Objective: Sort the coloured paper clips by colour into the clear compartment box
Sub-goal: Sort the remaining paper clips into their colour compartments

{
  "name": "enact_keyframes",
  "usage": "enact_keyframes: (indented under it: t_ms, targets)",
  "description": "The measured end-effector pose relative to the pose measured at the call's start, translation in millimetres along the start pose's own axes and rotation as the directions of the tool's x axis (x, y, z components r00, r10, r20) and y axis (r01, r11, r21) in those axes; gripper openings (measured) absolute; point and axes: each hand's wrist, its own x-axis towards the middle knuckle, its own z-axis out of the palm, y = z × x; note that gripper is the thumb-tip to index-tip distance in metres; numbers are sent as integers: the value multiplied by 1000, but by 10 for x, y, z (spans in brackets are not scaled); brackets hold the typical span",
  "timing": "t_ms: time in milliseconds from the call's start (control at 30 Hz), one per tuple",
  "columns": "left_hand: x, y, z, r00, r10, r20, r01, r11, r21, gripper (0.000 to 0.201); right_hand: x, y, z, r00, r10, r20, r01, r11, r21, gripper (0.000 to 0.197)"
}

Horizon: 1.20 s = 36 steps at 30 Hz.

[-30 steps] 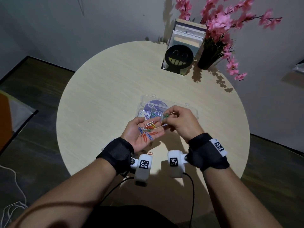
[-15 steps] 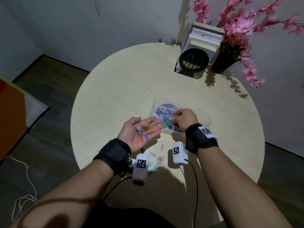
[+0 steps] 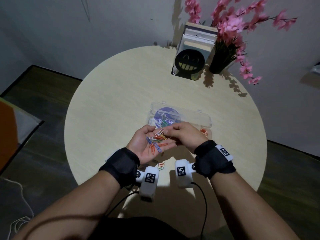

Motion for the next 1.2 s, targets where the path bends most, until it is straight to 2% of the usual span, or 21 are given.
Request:
enact_keyframes:
  t_ms: [100, 200, 300, 367, 433, 500, 533, 600, 633, 700, 733, 767, 833, 900, 1000, 1100, 1200]
  targets:
    - [-16, -58, 25, 1000, -15, 9, 15, 1000, 23, 53, -62, 38, 29, 999, 43, -17, -39, 976, 215, 12]
    - [-23, -83, 42, 999, -26, 20, 26, 999, 37, 51, -112, 73, -1, 998, 57, -21, -49, 964, 262, 6]
    - [-36, -106, 45, 1000, -27, 10, 26, 998, 52, 48, -129, 91, -58, 992, 24, -127, -4, 987, 160, 23]
    - [-40, -113, 37, 1000, -13, 8, 13, 998, 57, 48, -184, 50, -100, 971, -78, -227, 83, 996, 13, 23]
    - [-33, -106, 17, 1000, 11, 0, -11, 999, 34, 49, -244, 5, -136, 915, -226, -333, 183, 971, -156, 18]
    - [-27, -86, 15, 999, 41, -13, -41, 999, 12, 49, -348, -60, -100, 854, -368, -368, 270, 918, -292, 13]
    - [-28, -76, 22, 998, 58, -14, -58, 998, 10, 49, -394, -81, -51, 838, -428, -337, 323, 889, -325, 14]
    - [-21, -75, 46, 997, 76, -13, -76, 997, 0, 49, -480, -91, 81, 842, -505, -190, 412, 828, -380, 15]
    - [-11, -81, 61, 997, 79, -20, -79, 997, 0, 49, -498, -61, 137, 833, -543, -109, 443, 771, -458, 11]
    - [3, -94, 81, 996, 81, -48, -80, 996, 26, 50, -486, 29, 188, 797, -603, 45, 474, 577, -665, 2]
    - [4, -96, 82, 995, 80, -61, -78, 996, 41, 52, -466, 59, 188, 795, -600, 93, 464, 502, -730, 5]
    - [4, -96, 71, 994, 79, -71, -75, 996, 48, 53, -464, 59, 180, 808, -577, 117, 448, 473, -758, 8]
    - [7, -103, 51, 994, 72, -79, -68, 996, 59, 53, -469, 25, 169, 819, -550, 164, 451, 440, -776, 10]
    - [21, -114, 41, 995, 64, -76, -59, 996, 74, 53, -489, -25, 159, 853, -478, 211, 422, 392, -817, 12]
    - [16, -128, 47, 995, 60, -75, -53, 995, 83, 55, -505, -71, 157, 877, -424, 225, 387, 347, -854, 13]
    - [29, -135, 42, 994, 66, -86, -60, 996, 70, 54, -492, -82, 168, 884, -417, 211, 376, 367, -851, 14]
    - [34, -138, 64, 994, 77, -76, -72, 995, 67, 52, -479, -97, 157, 897, -422, 133, 337, 456, -824, 9]
